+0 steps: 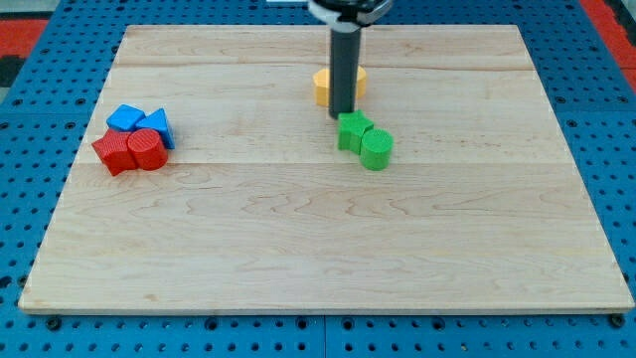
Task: Place your arm to the top left of the red star
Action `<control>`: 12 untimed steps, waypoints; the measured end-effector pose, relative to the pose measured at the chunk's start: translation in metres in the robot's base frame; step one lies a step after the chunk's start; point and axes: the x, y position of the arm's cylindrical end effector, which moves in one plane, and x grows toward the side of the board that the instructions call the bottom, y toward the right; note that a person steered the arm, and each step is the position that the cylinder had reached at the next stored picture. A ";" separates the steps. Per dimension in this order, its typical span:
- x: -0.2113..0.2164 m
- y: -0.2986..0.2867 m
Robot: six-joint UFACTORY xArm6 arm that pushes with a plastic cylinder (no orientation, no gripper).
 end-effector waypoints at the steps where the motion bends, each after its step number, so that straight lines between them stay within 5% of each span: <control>1: 0.031 0.012; 2: 0.042 0.010; 4: 0.045 -0.136; 5: 0.109 -0.162; 7: 0.119 -0.321; 9: 0.114 -0.323; 11: 0.036 -0.322; 12: 0.033 -0.316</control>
